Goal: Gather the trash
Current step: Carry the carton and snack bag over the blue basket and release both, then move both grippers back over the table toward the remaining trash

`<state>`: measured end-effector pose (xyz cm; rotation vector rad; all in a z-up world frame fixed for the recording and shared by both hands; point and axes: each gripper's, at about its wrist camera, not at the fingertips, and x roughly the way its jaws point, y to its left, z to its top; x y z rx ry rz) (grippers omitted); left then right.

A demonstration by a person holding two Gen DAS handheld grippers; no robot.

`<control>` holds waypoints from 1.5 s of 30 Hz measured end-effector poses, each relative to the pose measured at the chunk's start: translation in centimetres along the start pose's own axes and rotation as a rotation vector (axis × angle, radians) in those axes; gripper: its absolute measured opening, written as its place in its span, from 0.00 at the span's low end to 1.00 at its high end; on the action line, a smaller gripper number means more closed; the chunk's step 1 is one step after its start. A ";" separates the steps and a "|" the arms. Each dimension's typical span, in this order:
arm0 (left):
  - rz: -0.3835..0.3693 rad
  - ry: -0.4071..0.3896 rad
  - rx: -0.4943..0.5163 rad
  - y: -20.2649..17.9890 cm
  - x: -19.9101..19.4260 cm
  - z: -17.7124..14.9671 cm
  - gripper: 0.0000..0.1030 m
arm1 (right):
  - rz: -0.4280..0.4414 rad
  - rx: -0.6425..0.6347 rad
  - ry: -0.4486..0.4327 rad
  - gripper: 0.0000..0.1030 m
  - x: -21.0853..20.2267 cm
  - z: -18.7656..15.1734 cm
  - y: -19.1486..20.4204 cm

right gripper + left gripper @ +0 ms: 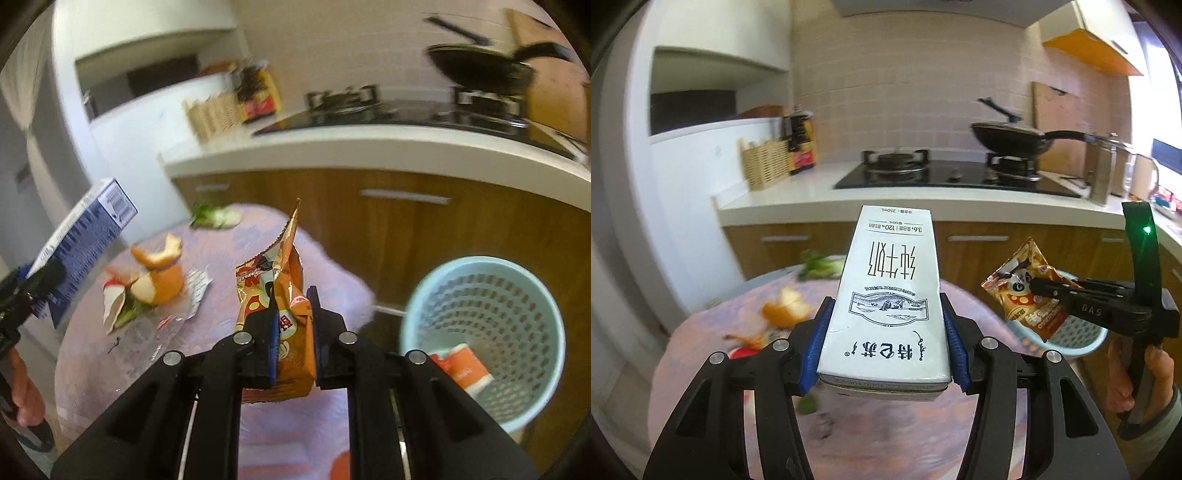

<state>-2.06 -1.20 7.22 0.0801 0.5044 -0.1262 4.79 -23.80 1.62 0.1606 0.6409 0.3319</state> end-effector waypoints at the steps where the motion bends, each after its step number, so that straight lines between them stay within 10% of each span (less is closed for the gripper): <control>1: -0.027 -0.006 0.007 -1.0 0.3 0.4 0.50 | -0.024 0.022 -0.014 0.11 -0.8 -0.1 -1.3; 22: -0.260 0.153 0.187 -19.7 13.0 2.6 0.51 | -0.334 0.365 0.074 0.13 1.0 -4.6 -21.5; 28: -0.291 0.208 0.195 -22.8 16.7 2.2 0.51 | -0.308 0.403 0.090 0.21 1.7 -5.5 -23.7; 33: -0.303 0.241 0.206 -24.6 18.6 1.6 0.51 | -0.311 0.434 0.063 0.49 1.0 -6.0 -24.9; 45: -0.319 0.293 0.216 -26.1 20.7 0.2 0.60 | -0.328 0.456 0.013 0.50 -1.7 -5.8 -25.2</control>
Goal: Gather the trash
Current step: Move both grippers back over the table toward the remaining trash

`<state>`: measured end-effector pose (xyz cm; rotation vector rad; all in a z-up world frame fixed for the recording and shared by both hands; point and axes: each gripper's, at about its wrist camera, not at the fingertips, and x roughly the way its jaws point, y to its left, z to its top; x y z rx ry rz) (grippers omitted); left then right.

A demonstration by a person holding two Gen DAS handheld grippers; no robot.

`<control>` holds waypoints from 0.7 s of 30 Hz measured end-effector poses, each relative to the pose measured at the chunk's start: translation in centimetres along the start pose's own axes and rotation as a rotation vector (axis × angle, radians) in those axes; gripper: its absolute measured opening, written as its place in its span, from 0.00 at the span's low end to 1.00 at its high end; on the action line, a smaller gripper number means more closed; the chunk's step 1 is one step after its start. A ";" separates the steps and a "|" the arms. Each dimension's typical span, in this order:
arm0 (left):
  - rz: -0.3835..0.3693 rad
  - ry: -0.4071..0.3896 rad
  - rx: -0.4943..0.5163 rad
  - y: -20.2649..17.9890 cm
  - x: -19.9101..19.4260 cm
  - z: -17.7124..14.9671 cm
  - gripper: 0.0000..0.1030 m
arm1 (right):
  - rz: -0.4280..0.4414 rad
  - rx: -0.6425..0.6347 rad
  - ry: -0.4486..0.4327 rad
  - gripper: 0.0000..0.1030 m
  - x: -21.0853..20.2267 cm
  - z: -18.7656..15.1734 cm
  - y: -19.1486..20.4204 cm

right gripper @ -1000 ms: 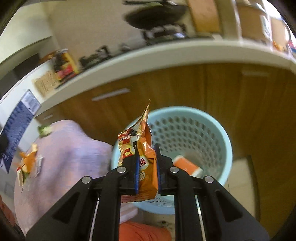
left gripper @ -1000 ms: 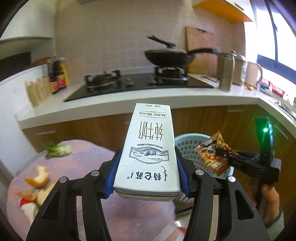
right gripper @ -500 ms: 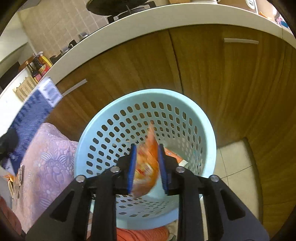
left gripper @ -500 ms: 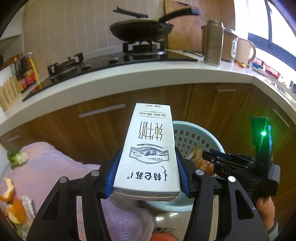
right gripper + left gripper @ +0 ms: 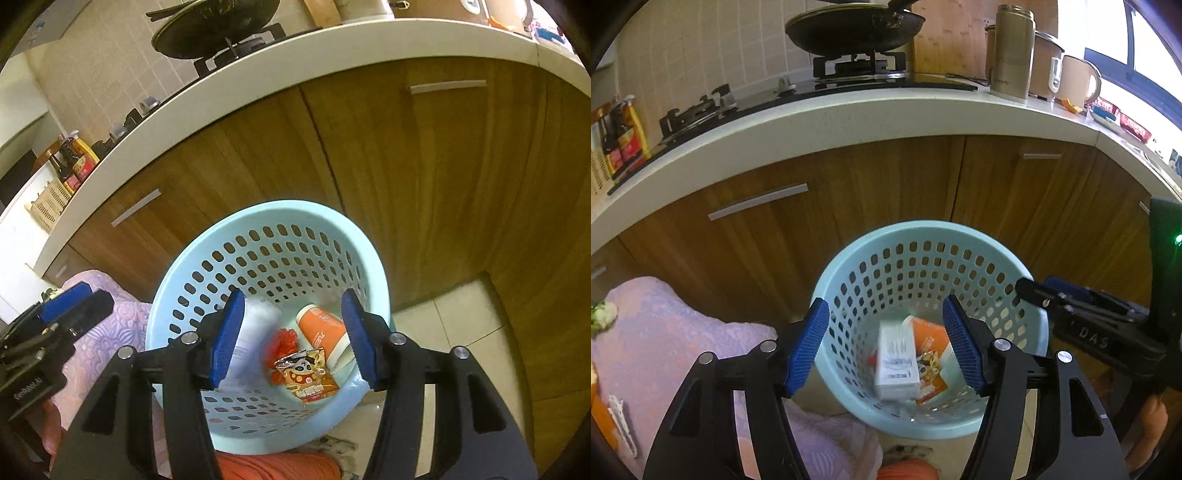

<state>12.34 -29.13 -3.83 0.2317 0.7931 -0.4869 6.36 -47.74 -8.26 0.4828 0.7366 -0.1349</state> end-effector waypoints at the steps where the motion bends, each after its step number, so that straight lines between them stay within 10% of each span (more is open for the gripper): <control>1: 0.003 0.000 0.000 0.2 -0.2 -0.2 0.60 | 0.001 -0.002 -0.002 0.50 0.0 0.1 0.4; 21: 0.064 -0.147 -0.171 8.3 -12.8 -5.5 0.60 | 0.135 -0.244 -0.073 0.50 -6.6 -2.1 12.7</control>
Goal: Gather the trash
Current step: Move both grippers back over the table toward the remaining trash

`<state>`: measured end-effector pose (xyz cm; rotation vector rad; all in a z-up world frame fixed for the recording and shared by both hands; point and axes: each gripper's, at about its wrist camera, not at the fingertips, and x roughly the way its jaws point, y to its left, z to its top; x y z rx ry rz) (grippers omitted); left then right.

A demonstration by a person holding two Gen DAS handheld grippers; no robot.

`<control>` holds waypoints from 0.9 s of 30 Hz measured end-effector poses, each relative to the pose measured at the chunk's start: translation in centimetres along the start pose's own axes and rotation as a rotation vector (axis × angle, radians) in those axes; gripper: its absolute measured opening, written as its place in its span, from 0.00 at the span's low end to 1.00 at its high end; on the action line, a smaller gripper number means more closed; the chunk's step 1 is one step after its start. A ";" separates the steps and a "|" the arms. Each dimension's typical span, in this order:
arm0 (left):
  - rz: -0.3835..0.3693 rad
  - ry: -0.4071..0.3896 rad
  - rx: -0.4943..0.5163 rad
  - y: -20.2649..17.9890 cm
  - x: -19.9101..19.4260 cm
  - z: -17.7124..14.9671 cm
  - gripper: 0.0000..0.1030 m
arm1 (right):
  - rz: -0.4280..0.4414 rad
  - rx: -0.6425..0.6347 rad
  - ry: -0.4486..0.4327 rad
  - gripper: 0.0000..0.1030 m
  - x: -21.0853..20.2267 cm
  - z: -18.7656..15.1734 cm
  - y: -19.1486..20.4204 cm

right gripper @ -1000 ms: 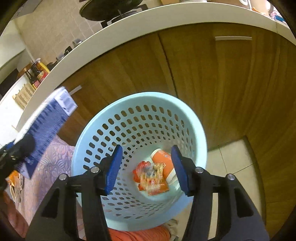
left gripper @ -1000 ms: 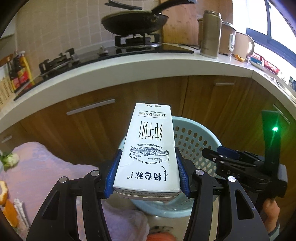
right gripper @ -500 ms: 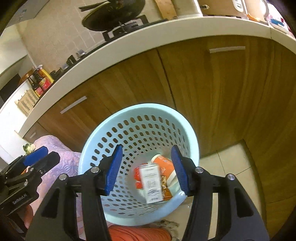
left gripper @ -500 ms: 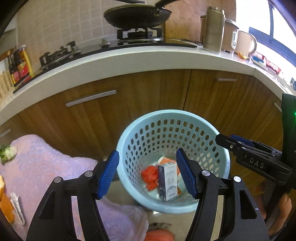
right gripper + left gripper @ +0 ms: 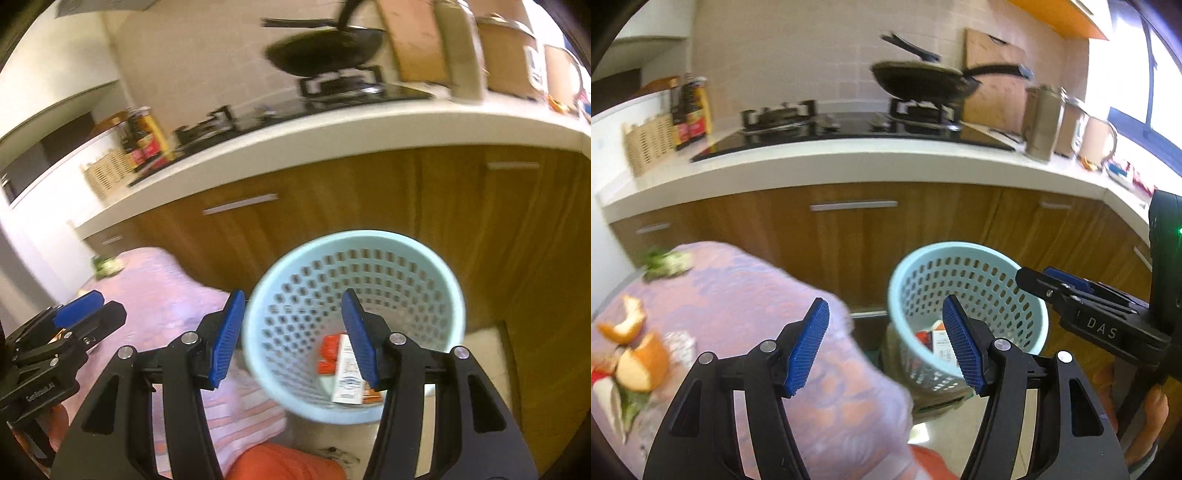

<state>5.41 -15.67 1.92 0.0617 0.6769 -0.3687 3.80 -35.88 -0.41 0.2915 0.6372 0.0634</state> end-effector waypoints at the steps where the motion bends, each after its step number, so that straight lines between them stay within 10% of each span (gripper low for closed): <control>1: 0.008 -0.009 -0.014 0.7 -0.9 -0.3 0.60 | 0.017 -0.019 0.000 0.50 0.0 -0.1 1.3; 27: 0.364 -0.142 -0.463 26.4 -16.5 -9.8 0.74 | 0.282 -0.332 0.130 0.56 5.6 -7.8 25.2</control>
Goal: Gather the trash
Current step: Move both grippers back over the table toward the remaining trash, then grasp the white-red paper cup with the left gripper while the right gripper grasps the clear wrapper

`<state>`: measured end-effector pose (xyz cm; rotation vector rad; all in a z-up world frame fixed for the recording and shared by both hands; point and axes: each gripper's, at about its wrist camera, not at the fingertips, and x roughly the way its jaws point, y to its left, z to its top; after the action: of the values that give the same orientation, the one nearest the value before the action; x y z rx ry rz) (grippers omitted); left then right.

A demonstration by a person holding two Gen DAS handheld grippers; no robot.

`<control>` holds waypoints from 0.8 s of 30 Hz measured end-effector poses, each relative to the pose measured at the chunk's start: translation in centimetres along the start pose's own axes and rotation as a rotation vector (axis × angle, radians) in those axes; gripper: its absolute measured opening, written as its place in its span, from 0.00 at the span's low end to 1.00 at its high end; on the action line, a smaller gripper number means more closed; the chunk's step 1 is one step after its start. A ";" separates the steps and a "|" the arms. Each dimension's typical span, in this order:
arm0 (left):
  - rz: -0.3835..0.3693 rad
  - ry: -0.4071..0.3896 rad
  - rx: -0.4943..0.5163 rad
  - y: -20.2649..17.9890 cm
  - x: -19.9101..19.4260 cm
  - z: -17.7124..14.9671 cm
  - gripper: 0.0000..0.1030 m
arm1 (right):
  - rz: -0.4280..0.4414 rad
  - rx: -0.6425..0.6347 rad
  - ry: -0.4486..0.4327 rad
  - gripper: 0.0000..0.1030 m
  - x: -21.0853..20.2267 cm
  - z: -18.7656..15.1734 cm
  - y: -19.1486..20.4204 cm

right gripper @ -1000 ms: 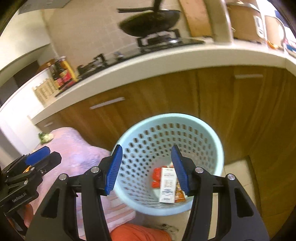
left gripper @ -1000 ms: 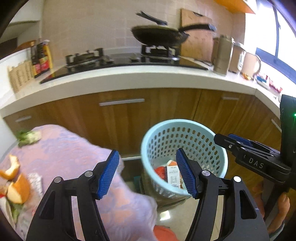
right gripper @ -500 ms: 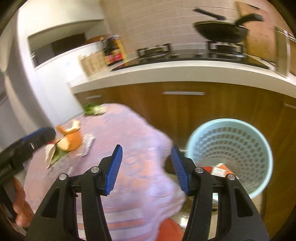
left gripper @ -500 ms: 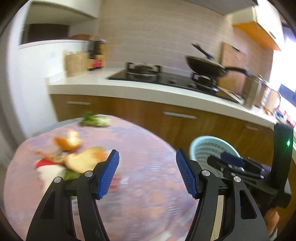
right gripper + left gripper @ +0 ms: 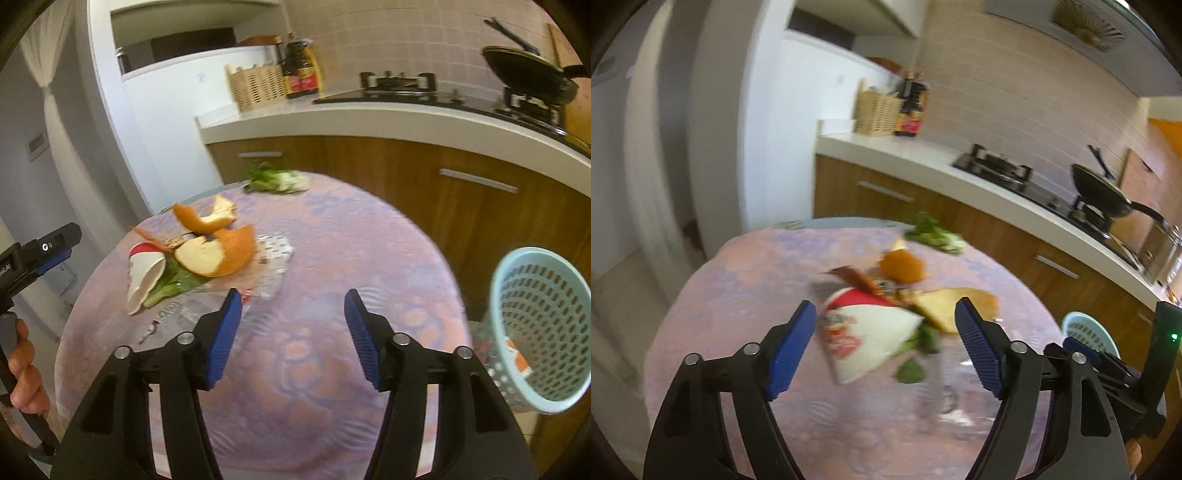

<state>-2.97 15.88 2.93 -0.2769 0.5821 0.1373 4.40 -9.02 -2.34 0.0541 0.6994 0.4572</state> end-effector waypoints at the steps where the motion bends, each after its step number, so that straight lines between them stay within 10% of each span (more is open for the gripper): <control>1: 0.014 0.009 -0.018 1.0 0.4 0.0 0.74 | 0.011 0.003 0.010 0.58 0.6 0.1 0.5; 18: -0.040 0.220 -0.082 3.7 10.0 -2.3 0.77 | -0.020 0.027 0.185 0.68 6.8 -0.4 1.5; 24: -0.052 0.190 -0.043 2.4 9.7 -2.6 0.61 | -0.033 -0.001 0.192 0.70 7.1 -0.5 2.1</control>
<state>3.18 17.92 -5.15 -0.3485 0.7604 0.0735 8.02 -4.17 -6.57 -0.0022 0.8876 0.4340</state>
